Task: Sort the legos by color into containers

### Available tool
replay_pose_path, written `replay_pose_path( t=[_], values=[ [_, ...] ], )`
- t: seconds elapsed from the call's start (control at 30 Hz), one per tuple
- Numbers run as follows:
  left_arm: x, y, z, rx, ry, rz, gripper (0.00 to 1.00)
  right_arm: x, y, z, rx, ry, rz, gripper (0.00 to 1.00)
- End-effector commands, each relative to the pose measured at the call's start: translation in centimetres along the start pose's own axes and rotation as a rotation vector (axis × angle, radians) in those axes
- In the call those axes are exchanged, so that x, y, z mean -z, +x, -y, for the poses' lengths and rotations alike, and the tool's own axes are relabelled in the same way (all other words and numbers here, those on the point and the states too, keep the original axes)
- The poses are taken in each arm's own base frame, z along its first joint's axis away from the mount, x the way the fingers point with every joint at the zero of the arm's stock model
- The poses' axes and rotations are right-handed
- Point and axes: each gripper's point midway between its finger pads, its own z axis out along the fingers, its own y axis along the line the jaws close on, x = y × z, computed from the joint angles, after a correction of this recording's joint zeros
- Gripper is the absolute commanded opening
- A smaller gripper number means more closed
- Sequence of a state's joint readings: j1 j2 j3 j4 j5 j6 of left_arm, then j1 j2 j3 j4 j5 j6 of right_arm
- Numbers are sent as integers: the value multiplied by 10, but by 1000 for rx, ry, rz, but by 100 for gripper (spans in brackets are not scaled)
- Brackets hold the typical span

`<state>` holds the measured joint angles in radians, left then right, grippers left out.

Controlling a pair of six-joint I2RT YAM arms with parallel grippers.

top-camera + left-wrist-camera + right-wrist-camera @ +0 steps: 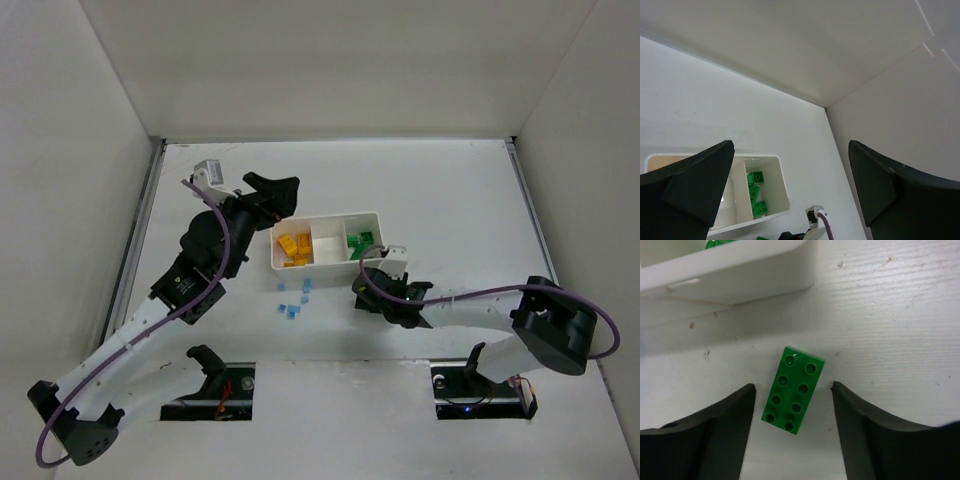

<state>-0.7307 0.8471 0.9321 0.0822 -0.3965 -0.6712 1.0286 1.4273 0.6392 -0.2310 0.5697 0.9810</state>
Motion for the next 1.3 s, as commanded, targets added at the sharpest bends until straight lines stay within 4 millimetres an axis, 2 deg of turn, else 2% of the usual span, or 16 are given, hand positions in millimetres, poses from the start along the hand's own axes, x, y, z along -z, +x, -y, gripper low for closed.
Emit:
replay_pose_path(
  t=[0.0,0.13,0.3,0.5,0.63,0.77,0.9,0.97,1.07,1.13,1.27],
  values=[
    [3,-15,-2,59,-11,29,100,1,3,9,26,34,-12,72],
    [-2,-16,-8,88,-20,31,100,-6,1,-1,59,36,-14,70],
    [-1,-17,-7,89,-10,30,100,-11,8,5,97,74,-38,48],
    [-5,-11,-1,88,4,9,100,1,7,17,76,67,-33,21],
    [-10,-3,-8,57,-22,0,100,22,-6,17,38,27,15,17],
    [-17,9,-29,35,-77,-17,100,58,-35,4,-3,-69,76,17],
    [-18,39,-55,-29,-123,-71,100,92,-73,-14,-8,-185,154,18],
    [-13,57,-70,-66,-142,-105,100,99,-100,-20,-8,-210,210,18],
    [3,71,-95,-116,-175,-128,100,99,-141,-38,26,-250,284,20],
    [16,75,-110,-141,-197,-123,100,85,-163,-47,54,-258,328,20],
    [40,81,-140,-210,-252,-118,100,57,-186,-63,92,-260,349,21]
  ],
)
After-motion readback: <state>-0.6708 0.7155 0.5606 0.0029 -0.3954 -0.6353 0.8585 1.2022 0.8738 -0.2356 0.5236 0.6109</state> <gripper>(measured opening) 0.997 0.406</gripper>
